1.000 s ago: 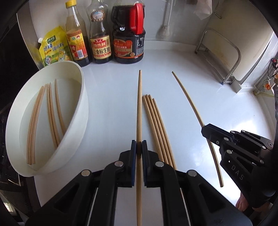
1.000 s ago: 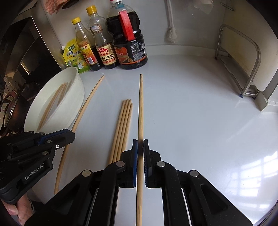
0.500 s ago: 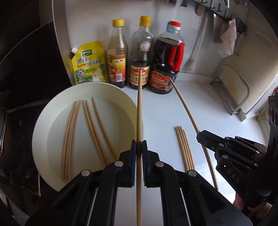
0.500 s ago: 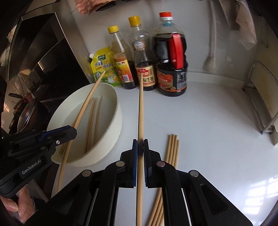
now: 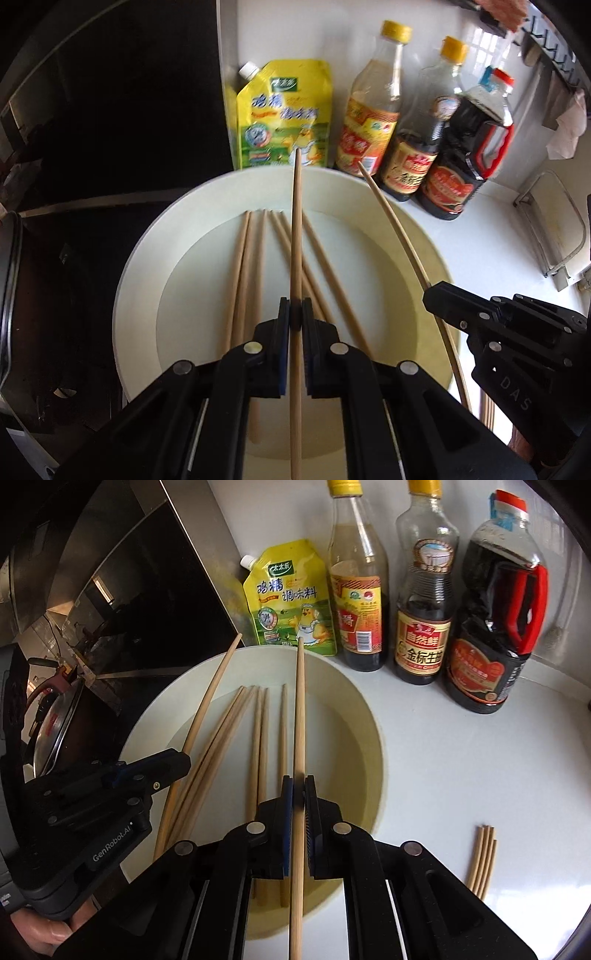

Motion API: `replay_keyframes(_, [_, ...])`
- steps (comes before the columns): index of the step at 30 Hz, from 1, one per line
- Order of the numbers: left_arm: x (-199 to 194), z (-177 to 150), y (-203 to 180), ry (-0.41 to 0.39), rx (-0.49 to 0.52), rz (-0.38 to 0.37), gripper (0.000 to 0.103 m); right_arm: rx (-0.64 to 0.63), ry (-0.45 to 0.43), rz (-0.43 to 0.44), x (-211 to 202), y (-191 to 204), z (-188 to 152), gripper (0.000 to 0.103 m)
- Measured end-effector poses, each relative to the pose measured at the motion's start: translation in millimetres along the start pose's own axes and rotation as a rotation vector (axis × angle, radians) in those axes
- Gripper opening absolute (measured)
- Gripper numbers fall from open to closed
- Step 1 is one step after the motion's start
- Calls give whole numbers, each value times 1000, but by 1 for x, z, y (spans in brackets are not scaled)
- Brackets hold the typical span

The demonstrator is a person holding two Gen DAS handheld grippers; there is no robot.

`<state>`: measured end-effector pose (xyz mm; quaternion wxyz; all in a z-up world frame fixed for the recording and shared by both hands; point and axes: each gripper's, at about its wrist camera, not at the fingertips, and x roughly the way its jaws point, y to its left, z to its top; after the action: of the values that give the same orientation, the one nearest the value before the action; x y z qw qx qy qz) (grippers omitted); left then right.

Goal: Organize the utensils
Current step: 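Lift and carry both held chopsticks over the white water basin, then open both tools to drop the chopsticks into the basin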

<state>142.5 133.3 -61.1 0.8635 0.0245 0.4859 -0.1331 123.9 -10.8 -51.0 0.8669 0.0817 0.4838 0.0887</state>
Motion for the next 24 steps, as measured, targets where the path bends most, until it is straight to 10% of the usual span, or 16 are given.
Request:
replay_keyframes(12, [45, -5, 33, 118, -41, 9, 8, -7, 111, -9, 53, 20, 5, 6])
replay_keyframes(24, [29, -6, 39, 91, -69, 31, 49, 16, 73, -25, 33, 11, -5, 10])
